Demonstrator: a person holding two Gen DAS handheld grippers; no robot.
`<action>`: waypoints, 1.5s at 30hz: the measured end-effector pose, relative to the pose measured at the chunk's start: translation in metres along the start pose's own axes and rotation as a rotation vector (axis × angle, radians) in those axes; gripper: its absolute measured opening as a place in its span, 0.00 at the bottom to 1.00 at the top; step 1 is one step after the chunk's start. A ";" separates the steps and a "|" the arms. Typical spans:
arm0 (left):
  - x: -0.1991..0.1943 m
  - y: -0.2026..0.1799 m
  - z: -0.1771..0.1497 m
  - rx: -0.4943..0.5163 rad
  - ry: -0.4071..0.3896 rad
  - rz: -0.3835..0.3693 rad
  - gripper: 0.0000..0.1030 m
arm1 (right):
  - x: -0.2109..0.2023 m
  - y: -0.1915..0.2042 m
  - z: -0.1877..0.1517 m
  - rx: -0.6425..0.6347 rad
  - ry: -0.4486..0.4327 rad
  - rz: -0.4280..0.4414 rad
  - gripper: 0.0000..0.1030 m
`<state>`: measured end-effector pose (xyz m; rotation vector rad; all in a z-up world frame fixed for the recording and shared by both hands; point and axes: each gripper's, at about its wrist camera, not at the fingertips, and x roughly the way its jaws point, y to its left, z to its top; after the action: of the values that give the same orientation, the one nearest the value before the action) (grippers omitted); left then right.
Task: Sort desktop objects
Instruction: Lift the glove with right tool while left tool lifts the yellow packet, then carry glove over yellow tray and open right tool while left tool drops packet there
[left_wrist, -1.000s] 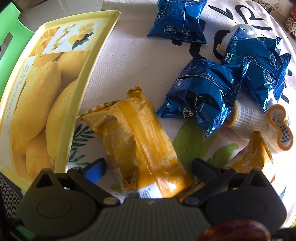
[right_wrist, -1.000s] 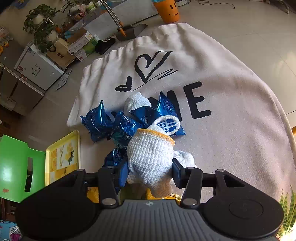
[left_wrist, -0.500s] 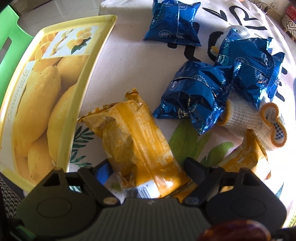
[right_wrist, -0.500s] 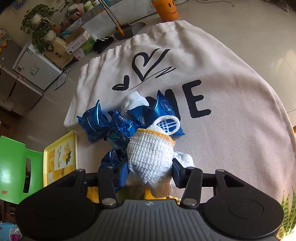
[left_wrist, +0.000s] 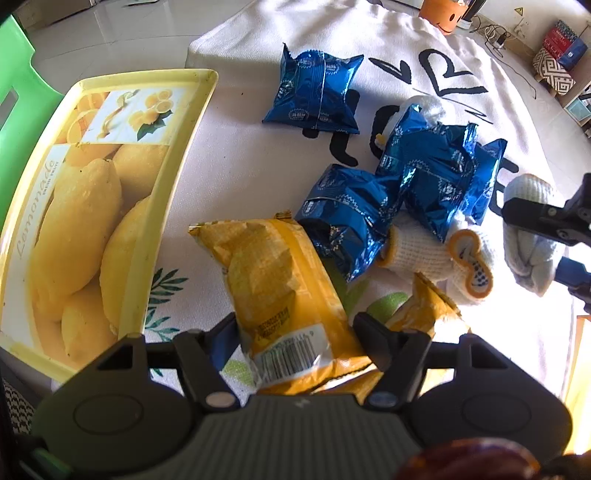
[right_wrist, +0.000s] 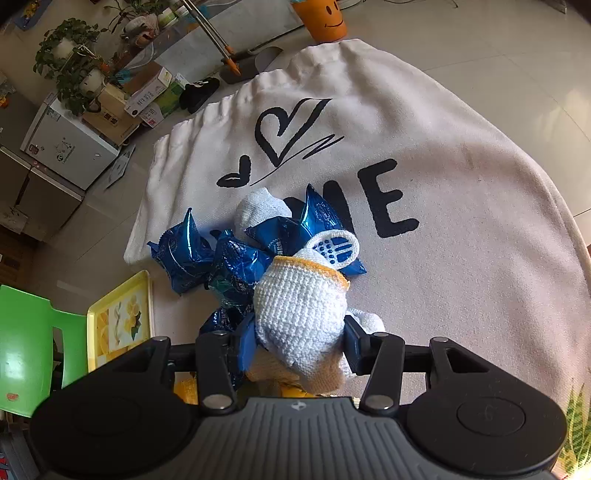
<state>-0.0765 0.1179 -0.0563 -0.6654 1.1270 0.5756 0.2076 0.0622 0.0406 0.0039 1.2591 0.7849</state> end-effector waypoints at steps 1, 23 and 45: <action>-0.005 -0.001 0.000 0.001 -0.013 -0.006 0.66 | 0.000 0.000 0.001 0.004 -0.001 0.004 0.47; -0.060 0.041 0.071 -0.143 -0.135 0.028 0.66 | 0.000 0.010 0.004 0.041 -0.016 0.142 0.47; -0.087 0.165 0.096 -0.470 -0.231 0.147 0.66 | 0.057 0.137 -0.044 -0.134 0.114 0.413 0.47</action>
<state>-0.1633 0.2928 0.0211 -0.8961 0.8308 1.0346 0.1034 0.1769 0.0339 0.1148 1.3291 1.2396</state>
